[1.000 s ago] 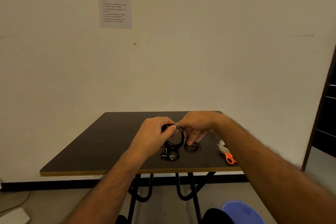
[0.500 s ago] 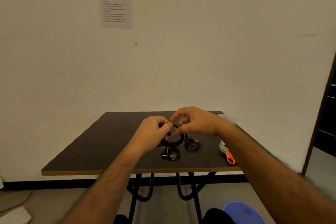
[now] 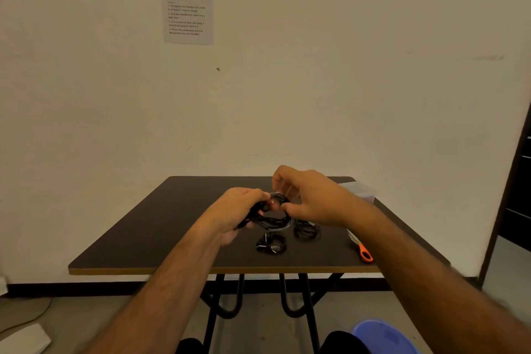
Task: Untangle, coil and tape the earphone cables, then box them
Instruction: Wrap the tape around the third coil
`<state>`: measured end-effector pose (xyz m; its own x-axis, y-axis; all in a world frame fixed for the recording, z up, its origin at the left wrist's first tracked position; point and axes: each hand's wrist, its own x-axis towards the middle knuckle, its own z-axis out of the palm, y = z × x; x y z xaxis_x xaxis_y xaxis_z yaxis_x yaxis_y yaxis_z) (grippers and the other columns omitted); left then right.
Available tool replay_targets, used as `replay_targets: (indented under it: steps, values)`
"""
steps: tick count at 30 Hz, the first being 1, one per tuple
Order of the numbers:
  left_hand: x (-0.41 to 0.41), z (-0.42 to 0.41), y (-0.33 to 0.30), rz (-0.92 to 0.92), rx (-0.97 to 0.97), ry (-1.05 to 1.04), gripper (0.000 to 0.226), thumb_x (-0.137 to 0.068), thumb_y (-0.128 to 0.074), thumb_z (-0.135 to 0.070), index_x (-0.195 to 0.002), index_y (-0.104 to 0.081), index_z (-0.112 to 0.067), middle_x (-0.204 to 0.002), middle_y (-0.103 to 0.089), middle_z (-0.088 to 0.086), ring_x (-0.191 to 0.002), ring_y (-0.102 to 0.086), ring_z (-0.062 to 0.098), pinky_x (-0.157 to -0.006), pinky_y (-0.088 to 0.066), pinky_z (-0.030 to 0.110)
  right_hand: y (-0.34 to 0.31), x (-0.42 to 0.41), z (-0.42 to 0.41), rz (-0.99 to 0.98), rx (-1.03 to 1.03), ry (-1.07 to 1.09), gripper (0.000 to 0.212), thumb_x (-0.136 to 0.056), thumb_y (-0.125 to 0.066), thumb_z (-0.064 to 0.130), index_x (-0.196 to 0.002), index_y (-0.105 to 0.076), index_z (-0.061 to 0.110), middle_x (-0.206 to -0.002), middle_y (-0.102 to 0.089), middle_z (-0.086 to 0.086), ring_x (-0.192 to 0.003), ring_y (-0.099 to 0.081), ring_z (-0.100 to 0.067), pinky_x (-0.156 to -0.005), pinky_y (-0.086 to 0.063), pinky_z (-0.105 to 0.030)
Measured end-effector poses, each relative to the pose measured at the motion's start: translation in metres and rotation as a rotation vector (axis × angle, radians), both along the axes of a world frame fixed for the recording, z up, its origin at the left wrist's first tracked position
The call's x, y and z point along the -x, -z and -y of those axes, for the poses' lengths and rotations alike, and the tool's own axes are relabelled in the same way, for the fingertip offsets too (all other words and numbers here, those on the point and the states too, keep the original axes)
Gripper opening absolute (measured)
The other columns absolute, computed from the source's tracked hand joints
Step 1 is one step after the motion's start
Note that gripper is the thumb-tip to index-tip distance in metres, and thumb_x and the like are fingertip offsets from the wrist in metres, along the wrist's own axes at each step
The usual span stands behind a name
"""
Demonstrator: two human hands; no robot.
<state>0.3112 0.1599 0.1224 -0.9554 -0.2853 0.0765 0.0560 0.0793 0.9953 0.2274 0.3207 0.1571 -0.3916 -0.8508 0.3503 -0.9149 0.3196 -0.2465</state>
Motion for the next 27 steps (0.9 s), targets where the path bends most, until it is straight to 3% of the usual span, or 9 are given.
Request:
replay_targets:
  steps: [5, 13, 18, 22, 24, 27]
  values:
    - [0.003, 0.0, 0.001, 0.032, -0.151, -0.01, 0.02, -0.095, -0.055, -0.016, -0.087, -0.07, -0.004, -0.082, -0.072, 0.006, -0.055, -0.049, 0.008, -0.037, -0.033, 0.015, -0.002, -0.004, -0.001, -0.219, 0.002, 0.017, 0.025, -0.086, -0.072, 0.032, -0.104, -0.056, 0.027, -0.104, -0.061, 0.009, -0.094, -0.057, -0.011, -0.083, -0.052, -0.034]
    - [0.006, 0.001, 0.002, 0.017, -0.132, -0.052, 0.018, -0.094, -0.059, -0.017, -0.084, -0.07, -0.006, -0.076, -0.067, 0.005, -0.056, -0.046, 0.009, -0.036, -0.032, 0.016, 0.003, -0.005, 0.002, -0.391, 0.019, 0.026, 0.018, -0.094, -0.059, 0.041, -0.103, -0.069, 0.03, -0.1, -0.063, 0.01, -0.088, -0.058, -0.009, -0.073, -0.052, -0.033]
    - [0.004, -0.004, 0.003, -0.011, 0.123, -0.131, 0.026, -0.092, -0.06, -0.019, -0.087, -0.073, 0.003, -0.077, -0.068, 0.012, -0.057, -0.046, 0.011, -0.045, -0.033, 0.021, 0.007, -0.002, 0.003, -0.34, 0.042, 0.039, 0.015, -0.095, -0.056, 0.033, -0.097, -0.069, 0.026, -0.096, -0.063, 0.008, -0.085, -0.057, -0.01, -0.073, -0.051, -0.034]
    - [0.004, -0.009, 0.006, -0.055, 0.315, -0.182, 0.024, -0.087, -0.064, -0.019, -0.074, -0.075, -0.001, -0.067, -0.069, 0.013, -0.053, -0.045, 0.014, -0.046, -0.036, 0.022, 0.012, -0.001, 0.006, -0.262, 0.108, 0.089, 0.012, -0.091, -0.058, 0.028, -0.088, -0.068, 0.022, -0.093, -0.063, 0.007, -0.082, -0.058, -0.01, -0.073, -0.052, -0.033]
    - [0.006, -0.009, 0.008, -0.07, 0.384, -0.181, 0.024, -0.086, -0.065, -0.02, -0.068, -0.076, -0.008, -0.068, -0.071, 0.011, -0.056, -0.049, 0.018, -0.053, -0.041, 0.028, 0.014, 0.001, 0.007, -0.126, 0.179, 0.12, 0.01, -0.089, -0.062, 0.023, -0.083, -0.069, 0.019, -0.083, -0.065, 0.008, -0.077, -0.06, -0.009, -0.071, -0.054, -0.033]
    - [0.008, -0.01, 0.008, -0.071, 0.49, -0.191, 0.024, -0.087, -0.065, -0.021, -0.069, -0.076, -0.009, -0.067, -0.07, 0.007, -0.052, -0.049, 0.009, -0.056, -0.042, 0.029, 0.016, 0.006, 0.008, 0.191, 0.273, 0.145, 0.01, -0.084, -0.068, 0.016, -0.075, -0.071, 0.014, -0.071, -0.067, 0.005, -0.065, -0.06, -0.005, -0.064, -0.054, -0.027]
